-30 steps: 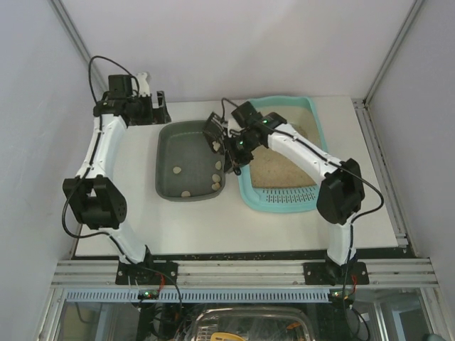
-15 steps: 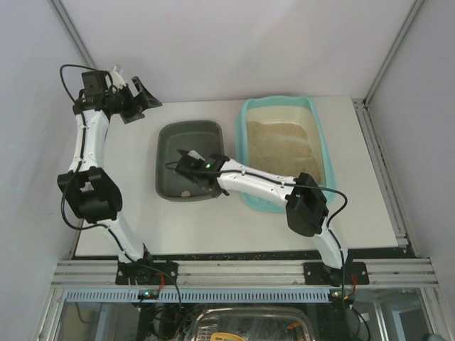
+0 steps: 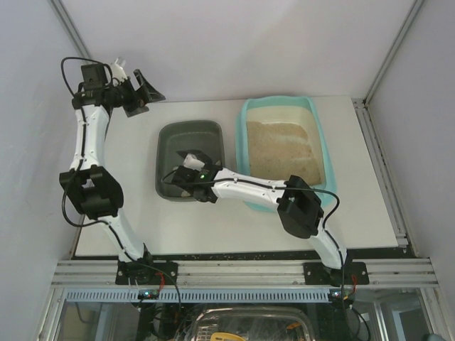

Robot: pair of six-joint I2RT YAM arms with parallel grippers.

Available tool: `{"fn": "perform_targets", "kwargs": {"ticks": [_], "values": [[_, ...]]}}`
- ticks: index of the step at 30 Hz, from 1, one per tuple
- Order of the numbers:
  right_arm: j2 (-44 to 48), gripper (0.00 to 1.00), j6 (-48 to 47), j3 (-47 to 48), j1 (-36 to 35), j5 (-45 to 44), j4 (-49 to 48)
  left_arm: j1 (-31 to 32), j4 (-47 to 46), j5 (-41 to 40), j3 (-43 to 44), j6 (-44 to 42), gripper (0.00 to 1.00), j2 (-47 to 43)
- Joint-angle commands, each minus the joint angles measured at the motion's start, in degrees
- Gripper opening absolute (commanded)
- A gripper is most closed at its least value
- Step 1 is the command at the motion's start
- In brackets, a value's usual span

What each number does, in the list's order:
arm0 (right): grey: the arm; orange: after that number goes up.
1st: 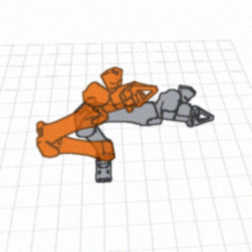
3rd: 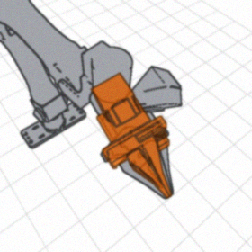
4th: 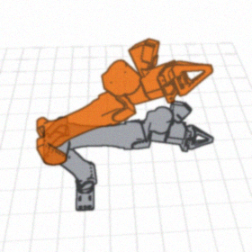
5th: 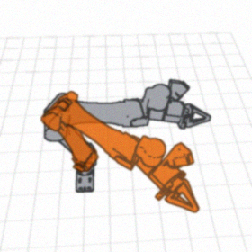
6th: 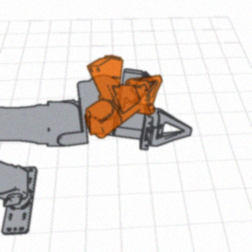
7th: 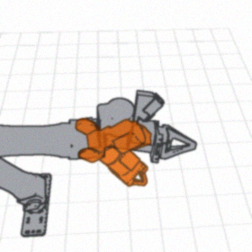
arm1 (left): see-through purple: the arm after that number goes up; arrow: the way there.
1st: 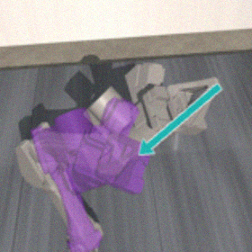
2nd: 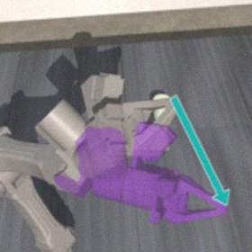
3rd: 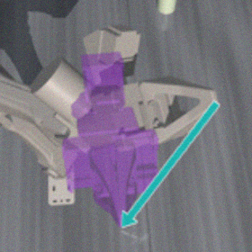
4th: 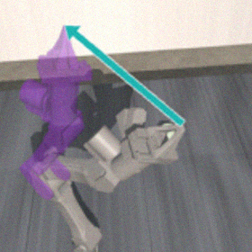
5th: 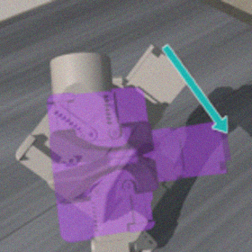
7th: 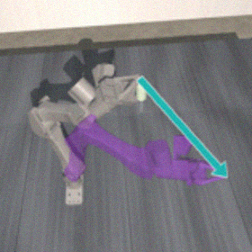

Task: Clean the litter box

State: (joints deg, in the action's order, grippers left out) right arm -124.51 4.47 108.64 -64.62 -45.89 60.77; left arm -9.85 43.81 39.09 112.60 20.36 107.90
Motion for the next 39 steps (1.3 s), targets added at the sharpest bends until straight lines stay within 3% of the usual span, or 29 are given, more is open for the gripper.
{"fn": "perform_targets", "kwargs": {"ticks": [1,4,7,9,12,16,20,26,31,36,39], "values": [[3.2,0.0,1.24,2.1,0.71,0.33,-2.22,0.4,1.2,-4.45,4.09,-3.7,1.0,-3.15],[10.54,0.0,5.81,0.81,2.79,7.98,-2.45,2.27,-1.31,-12.8,-0.26,-4.73,1.0,-8.45],[24.31,0.0,11.41,-6.48,7.35,16.03,-3.91,9.13,-5.25,-26.24,-7.14,-6.51,1.0,-15.72],[32.86,0.0,15.44,-11.35,11.47,19.33,-4.84,12.99,-7.63,-29.91,-11.66,-5.22,1.0,-18.24],[43.88,0.0,17.7,-17.72,17.63,21.99,-6.83,19.13,-10.81,-31.84,-14.45,-1.26,1.0,-18.35],[53.42,0.0,20.84,-22.58,29.01,27.58,-6.81,30.95,-10.84,-39.84,-11.42,-2.21,1.0,-13.65],[59.33,0.0,23.22,-26.27,40.07,35.92,-6.74,41.27,-10.72,-43.95,-7.67,-1.41,1.0,-8.3],[66.03,0.0,25.94,-30.92,47.92,45.85,-6.07,49.89,-10.09,-49.16,-5.45,-0.28,1.0,-2.86],[71.99,0.0,28.82,-35.01,49.23,49.44,-5.48,55.08,-10.75,-52.85,-9.02,-1.92,1.0,-1.55],[76.87,0.0,30.65,-37.78,49.48,51.49,-4.09,55.75,-11.58,-63.42,-11.69,-4.55,1.0,0.14],[78.63,0.0,30.27,-39.93,49.71,52.13,-2.86,55.55,-11.17,-63.75,-13.74,-5.35,1.0,0.19]]}}
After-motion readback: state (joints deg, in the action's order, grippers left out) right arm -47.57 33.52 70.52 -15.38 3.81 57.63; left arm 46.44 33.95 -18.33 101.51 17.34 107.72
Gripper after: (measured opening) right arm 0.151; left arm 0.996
